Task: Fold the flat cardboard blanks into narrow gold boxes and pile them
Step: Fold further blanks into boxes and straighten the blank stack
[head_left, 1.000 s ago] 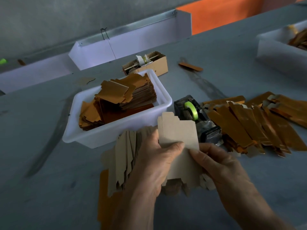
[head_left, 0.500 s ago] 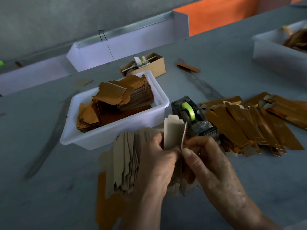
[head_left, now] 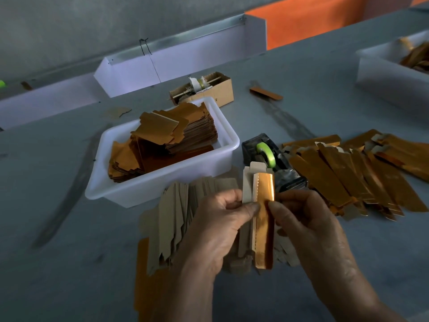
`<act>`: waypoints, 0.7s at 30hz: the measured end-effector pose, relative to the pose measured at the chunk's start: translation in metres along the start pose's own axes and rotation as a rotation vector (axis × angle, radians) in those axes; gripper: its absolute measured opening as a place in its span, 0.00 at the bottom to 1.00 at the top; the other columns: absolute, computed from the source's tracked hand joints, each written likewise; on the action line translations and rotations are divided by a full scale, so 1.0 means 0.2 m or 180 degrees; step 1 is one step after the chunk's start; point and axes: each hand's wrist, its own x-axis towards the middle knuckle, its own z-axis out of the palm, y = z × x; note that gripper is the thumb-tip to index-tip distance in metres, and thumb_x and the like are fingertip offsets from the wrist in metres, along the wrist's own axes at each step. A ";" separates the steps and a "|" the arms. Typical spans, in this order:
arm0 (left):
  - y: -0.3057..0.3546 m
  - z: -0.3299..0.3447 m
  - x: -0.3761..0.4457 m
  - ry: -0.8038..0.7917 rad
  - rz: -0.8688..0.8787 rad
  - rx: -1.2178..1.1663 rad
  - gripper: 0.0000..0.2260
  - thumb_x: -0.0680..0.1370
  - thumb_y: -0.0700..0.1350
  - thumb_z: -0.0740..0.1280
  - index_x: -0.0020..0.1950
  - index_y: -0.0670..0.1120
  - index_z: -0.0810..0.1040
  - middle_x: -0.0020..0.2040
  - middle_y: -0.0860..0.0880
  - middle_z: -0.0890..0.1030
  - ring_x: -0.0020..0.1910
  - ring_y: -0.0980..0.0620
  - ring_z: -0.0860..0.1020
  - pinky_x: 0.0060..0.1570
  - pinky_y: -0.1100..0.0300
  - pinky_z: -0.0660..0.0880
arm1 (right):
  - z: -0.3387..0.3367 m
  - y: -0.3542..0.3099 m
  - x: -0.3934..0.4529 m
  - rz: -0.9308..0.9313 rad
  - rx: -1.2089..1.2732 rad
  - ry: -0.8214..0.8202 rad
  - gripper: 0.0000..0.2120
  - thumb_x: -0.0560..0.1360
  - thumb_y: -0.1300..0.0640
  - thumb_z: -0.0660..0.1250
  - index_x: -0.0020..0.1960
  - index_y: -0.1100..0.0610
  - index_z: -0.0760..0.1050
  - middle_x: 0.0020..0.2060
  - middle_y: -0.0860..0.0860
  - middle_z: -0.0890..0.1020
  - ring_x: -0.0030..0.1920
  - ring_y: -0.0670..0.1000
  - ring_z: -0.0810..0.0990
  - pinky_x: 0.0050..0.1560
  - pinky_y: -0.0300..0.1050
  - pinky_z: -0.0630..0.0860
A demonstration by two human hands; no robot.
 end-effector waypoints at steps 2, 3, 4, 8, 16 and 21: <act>0.01 -0.01 -0.01 -0.0124 0.0019 0.0006 0.04 0.74 0.46 0.70 0.47 0.54 0.83 0.44 0.56 0.85 0.46 0.62 0.82 0.54 0.57 0.74 | -0.01 -0.01 0.01 0.0289 0.0435 -0.0273 0.16 0.64 0.43 0.66 0.47 0.51 0.78 0.40 0.50 0.84 0.43 0.48 0.83 0.48 0.48 0.78; 0.01 -0.01 -0.01 -0.0147 0.0031 0.0023 0.06 0.75 0.45 0.70 0.45 0.57 0.83 0.44 0.57 0.85 0.45 0.63 0.82 0.52 0.58 0.74 | -0.01 -0.02 0.02 0.0419 0.0687 -0.0483 0.14 0.65 0.45 0.66 0.46 0.53 0.80 0.39 0.52 0.84 0.43 0.50 0.84 0.49 0.49 0.78; 0.01 -0.01 -0.01 -0.0165 0.0058 0.0072 0.08 0.75 0.45 0.70 0.43 0.59 0.83 0.44 0.59 0.85 0.45 0.64 0.81 0.49 0.60 0.73 | -0.01 -0.03 0.02 0.0537 0.0897 -0.0624 0.12 0.66 0.48 0.67 0.44 0.54 0.81 0.39 0.53 0.84 0.43 0.51 0.84 0.49 0.49 0.78; 0.01 -0.01 -0.01 -0.0029 0.0054 0.0226 0.10 0.75 0.45 0.71 0.41 0.62 0.79 0.43 0.67 0.82 0.46 0.66 0.79 0.53 0.61 0.71 | -0.03 -0.03 0.05 0.0721 0.1218 -0.0704 0.08 0.66 0.53 0.68 0.42 0.54 0.82 0.39 0.55 0.84 0.42 0.53 0.84 0.44 0.47 0.78; 0.00 0.01 0.00 0.0346 0.0183 0.0275 0.07 0.70 0.45 0.75 0.45 0.53 0.80 0.40 0.57 0.83 0.41 0.61 0.81 0.43 0.64 0.74 | 0.00 -0.06 0.05 0.0676 0.0905 -0.0450 0.03 0.73 0.59 0.67 0.46 0.55 0.79 0.35 0.49 0.83 0.37 0.48 0.83 0.42 0.46 0.78; -0.02 0.06 -0.03 0.0940 0.0587 0.0759 0.03 0.72 0.48 0.73 0.44 0.54 0.81 0.38 0.57 0.82 0.40 0.66 0.78 0.35 0.75 0.72 | 0.01 -0.08 0.05 0.0648 0.0882 -0.0295 0.04 0.73 0.59 0.67 0.48 0.54 0.78 0.37 0.50 0.84 0.38 0.49 0.84 0.40 0.43 0.79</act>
